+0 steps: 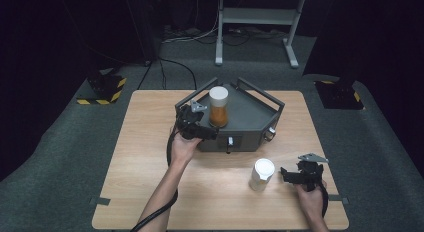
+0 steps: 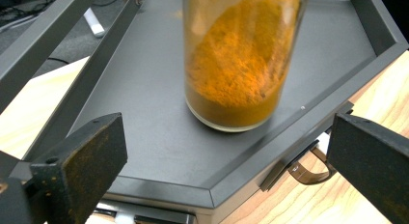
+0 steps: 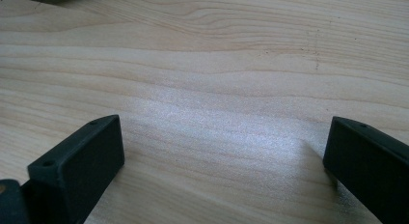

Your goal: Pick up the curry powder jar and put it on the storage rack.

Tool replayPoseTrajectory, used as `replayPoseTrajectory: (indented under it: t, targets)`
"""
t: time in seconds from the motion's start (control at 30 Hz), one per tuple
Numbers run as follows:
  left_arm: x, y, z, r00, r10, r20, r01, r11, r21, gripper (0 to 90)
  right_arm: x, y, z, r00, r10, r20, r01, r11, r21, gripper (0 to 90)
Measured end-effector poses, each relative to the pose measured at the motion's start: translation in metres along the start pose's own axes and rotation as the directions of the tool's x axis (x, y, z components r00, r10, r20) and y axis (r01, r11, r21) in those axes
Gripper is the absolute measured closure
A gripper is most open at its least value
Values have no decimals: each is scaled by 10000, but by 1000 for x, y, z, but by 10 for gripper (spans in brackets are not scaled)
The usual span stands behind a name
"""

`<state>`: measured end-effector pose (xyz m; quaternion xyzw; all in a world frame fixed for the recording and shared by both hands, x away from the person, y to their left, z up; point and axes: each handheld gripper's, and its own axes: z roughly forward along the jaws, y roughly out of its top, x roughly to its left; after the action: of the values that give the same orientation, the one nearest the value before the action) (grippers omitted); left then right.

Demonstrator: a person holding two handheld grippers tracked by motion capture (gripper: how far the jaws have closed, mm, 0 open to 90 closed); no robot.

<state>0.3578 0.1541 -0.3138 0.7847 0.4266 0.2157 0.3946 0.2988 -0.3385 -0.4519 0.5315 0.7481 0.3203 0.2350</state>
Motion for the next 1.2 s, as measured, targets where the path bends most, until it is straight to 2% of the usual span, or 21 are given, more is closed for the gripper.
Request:
replayPoseTrajectory:
  t: [0.37, 0.6, 0.97, 1.2]
  targets:
    - [-8, -14, -5, 9997, 238, 5, -238, 9997, -53, 13, 0, 0, 0, 10000, -4, 0, 4, 10000, 0, 0]
    - [-9, -30, -12, 10000, 52, 20, -52, 9992, -394, 19, 0, 0, 0, 10000, -4, -1, 4, 10000, 0, 0]
    - [-16, -55, -20, 9998, 174, -118, -181, 9978, -634, 26, 0, 0, 0, 10000, -3, -2, 3, 10000, 0, 0]
    - [-20, -65, -22, 9993, 334, -193, -344, 9980, -534, 27, 0, 0, 0, 10000, -3, -2, 3, 10000, 0, 0]
